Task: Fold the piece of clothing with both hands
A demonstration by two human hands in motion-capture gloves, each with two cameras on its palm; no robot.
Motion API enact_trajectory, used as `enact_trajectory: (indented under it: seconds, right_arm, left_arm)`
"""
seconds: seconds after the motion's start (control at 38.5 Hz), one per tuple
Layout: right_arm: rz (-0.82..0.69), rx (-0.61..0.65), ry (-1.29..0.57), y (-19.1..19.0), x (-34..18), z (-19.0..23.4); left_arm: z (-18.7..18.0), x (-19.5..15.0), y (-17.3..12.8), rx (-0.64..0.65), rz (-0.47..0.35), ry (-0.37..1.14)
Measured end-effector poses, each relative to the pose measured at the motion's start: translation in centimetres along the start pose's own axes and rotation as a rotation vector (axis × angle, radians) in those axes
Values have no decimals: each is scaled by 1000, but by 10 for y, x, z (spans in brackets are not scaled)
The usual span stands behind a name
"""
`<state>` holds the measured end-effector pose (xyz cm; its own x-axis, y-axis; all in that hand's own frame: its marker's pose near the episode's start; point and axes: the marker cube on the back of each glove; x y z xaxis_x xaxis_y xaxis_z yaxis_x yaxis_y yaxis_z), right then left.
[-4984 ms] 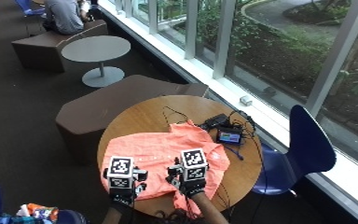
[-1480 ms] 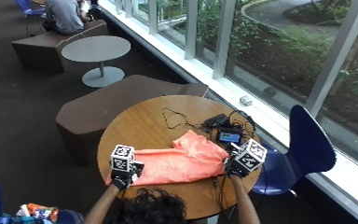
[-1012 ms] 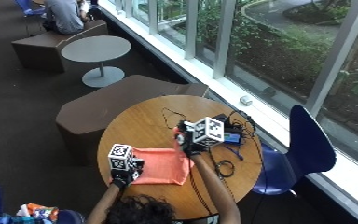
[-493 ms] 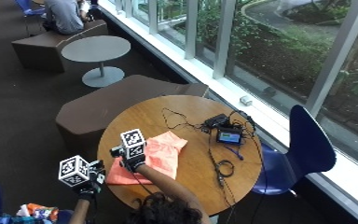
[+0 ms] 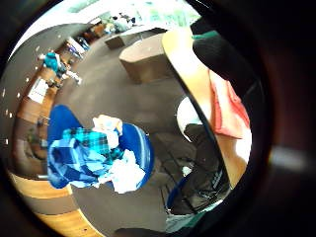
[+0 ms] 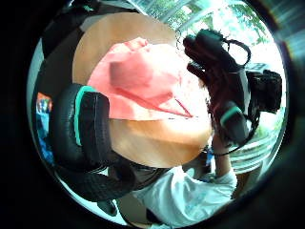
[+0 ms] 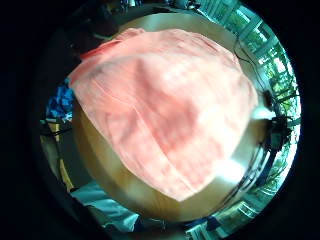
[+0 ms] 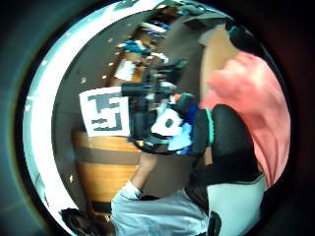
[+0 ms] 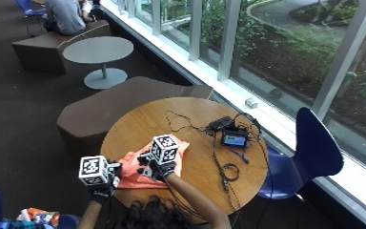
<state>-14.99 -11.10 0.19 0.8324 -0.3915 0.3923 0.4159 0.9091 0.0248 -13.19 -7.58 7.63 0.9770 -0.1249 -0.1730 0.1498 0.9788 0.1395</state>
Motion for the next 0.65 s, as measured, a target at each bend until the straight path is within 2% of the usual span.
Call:
enact_trajectory:
  seconds: [0.1,0.23,0.34,0.65]
  right_arm:
    - [152,-7,267,17,55,-13]
    - [324,22,441,50,93,-35]
    - [368,67,461,68,102,-44]
    - [358,151,429,75,103,-51]
  left_arm:
    - [-26,41,9,-70,63,-102]
    - [-23,76,7,-116,131,-109]
    - [-42,95,15,-136,141,-119]
    - [-41,100,10,-101,153,-101]
